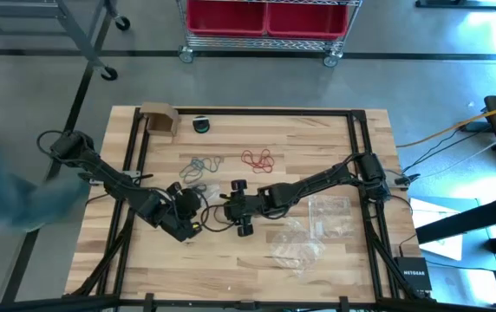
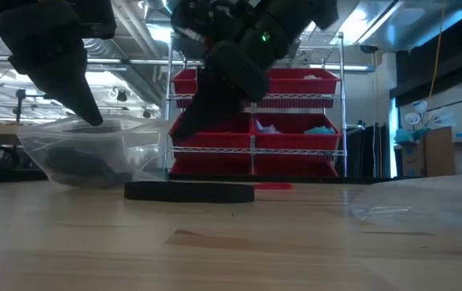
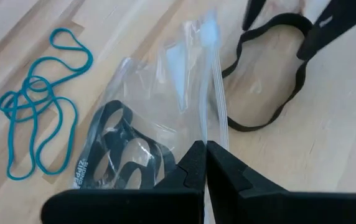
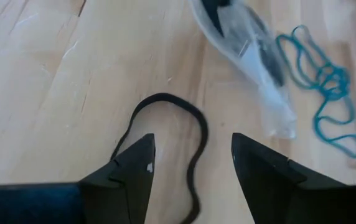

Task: Sort rubber bands
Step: Put the black rubber band into the transparent zip bag

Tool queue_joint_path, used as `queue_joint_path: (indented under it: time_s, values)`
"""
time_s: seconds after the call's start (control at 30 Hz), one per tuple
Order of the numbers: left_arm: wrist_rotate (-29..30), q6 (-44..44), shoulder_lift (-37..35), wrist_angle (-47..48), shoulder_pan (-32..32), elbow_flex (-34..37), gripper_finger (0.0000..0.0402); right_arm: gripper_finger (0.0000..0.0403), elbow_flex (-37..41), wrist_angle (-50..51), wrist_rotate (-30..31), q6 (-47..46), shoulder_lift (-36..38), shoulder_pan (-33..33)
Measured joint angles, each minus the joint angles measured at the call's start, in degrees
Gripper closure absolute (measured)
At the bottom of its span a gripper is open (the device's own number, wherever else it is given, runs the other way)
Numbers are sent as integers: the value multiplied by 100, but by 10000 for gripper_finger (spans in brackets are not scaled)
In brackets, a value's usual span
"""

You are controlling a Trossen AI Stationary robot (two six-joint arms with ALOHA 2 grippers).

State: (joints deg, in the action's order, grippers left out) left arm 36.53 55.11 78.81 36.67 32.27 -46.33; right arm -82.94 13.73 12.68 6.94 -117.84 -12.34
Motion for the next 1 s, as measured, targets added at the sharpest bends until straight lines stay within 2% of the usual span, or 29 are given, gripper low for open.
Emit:
queue_joint_path:
  time_s: [0.13,0.27,0.6,0.77,1.0]
  values:
    - [-2,38,-2,-2,0,-1,402,198,-431,501,73,237,0,0]
    - [-13,70,-2,-25,0,-2,401,198,-671,570,-42,595,0,-1]
    - [-9,365,-33,-134,-7,-4,402,198,-710,-516,-220,1807,-161,-37]
    - [71,297,-258,-455,-7,-7,401,198,-705,-628,-220,2358,-347,-44]
    - [114,212,-415,-459,-24,-7,401,198,-707,-810,126,2888,-431,-39]
